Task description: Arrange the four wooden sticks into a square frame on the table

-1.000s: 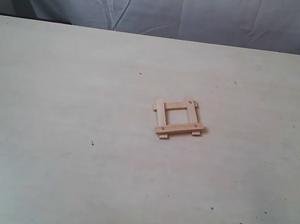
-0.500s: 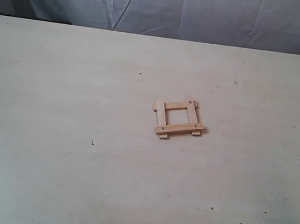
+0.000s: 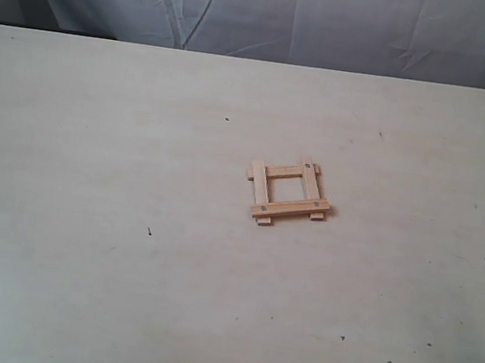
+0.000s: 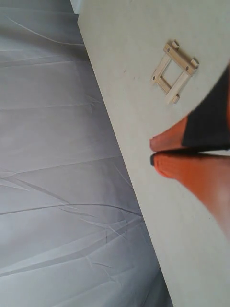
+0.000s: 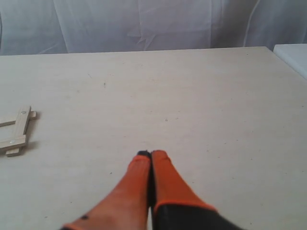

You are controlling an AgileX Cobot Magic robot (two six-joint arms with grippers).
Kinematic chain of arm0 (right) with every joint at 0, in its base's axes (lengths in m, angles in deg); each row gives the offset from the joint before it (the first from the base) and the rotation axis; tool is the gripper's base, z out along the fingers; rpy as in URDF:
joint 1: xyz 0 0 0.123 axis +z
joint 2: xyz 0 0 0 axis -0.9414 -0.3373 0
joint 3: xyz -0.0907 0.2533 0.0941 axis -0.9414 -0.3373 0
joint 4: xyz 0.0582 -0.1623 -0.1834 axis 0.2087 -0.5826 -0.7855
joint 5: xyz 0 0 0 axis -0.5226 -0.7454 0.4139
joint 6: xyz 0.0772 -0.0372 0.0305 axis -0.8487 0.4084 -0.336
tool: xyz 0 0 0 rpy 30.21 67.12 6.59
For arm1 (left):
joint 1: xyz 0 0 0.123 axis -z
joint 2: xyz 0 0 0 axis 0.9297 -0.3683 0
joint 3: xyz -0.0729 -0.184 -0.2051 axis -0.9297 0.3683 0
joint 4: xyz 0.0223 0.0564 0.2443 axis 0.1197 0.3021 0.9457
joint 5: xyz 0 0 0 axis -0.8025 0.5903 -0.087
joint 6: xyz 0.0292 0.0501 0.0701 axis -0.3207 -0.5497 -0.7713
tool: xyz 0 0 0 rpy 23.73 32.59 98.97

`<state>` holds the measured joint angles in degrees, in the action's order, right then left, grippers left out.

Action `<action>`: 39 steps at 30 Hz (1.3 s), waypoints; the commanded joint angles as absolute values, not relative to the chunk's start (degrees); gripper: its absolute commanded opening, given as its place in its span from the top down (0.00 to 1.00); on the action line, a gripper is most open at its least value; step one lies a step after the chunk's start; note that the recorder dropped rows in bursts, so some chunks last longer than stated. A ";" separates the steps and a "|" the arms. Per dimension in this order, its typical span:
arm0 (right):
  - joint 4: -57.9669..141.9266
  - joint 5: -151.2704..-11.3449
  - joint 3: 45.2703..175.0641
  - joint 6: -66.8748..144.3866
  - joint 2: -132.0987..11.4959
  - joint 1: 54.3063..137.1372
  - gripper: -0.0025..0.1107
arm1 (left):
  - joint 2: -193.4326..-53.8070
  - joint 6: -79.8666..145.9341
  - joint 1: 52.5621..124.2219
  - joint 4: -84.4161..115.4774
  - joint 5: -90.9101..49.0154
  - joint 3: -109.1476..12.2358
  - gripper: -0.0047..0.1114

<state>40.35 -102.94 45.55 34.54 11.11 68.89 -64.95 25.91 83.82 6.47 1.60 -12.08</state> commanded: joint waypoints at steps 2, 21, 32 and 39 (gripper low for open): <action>40.68 -101.91 45.27 35.06 11.50 68.64 0.98 | -64.48 25.91 83.91 6.57 1.24 -11.84 0.96; 41.32 -101.91 45.27 35.06 11.50 68.64 0.98 | -64.48 25.91 83.91 6.57 1.24 -11.84 0.96; 41.44 -102.13 45.27 35.06 11.50 68.64 0.98 | -64.48 25.97 83.91 13.48 3.28 -11.60 0.96; 41.55 -102.13 45.27 35.06 11.50 68.64 0.98 | -64.48 25.97 80.47 14.94 1.18 -3.04 0.96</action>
